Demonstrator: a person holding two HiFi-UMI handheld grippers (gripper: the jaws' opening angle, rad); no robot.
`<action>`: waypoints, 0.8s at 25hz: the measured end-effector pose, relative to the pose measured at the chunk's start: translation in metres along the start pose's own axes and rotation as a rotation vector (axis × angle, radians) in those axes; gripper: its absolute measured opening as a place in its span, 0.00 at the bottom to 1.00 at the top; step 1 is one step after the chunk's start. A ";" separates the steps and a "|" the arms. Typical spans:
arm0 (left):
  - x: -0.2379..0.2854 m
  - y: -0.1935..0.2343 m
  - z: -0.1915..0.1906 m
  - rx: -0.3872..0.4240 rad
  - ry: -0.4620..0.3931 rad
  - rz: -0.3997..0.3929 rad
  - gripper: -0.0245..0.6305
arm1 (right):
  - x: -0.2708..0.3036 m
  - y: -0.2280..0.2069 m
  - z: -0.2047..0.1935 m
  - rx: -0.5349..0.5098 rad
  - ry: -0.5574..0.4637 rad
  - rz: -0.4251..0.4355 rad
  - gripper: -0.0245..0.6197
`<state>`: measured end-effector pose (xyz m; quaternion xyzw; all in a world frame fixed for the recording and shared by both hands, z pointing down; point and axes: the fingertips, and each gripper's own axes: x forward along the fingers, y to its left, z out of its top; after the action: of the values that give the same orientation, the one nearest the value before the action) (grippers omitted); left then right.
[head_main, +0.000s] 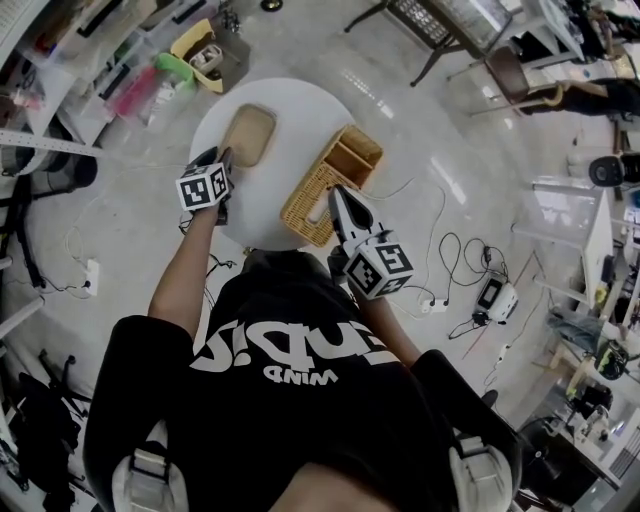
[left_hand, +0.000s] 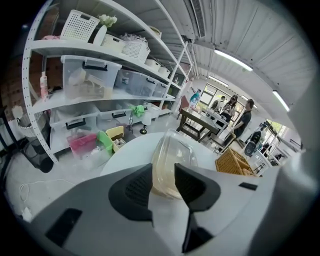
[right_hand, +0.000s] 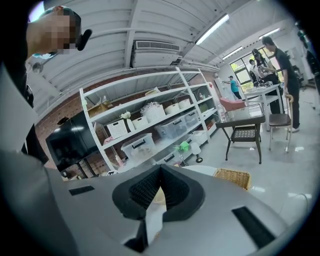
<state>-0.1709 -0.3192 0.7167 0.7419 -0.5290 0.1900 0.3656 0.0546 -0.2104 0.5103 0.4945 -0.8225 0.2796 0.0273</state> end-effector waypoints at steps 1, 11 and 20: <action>-0.003 -0.001 0.001 -0.008 -0.005 -0.003 0.24 | -0.001 0.001 0.000 -0.002 -0.002 0.002 0.04; -0.039 -0.038 0.016 -0.108 -0.078 -0.102 0.11 | -0.019 0.006 0.006 -0.018 -0.038 0.022 0.04; -0.096 -0.094 0.066 -0.023 -0.221 -0.139 0.11 | -0.034 0.002 0.015 -0.039 -0.083 0.038 0.04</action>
<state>-0.1262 -0.2899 0.5770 0.7888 -0.5157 0.0752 0.3260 0.0740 -0.1904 0.4862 0.4894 -0.8374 0.2433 -0.0027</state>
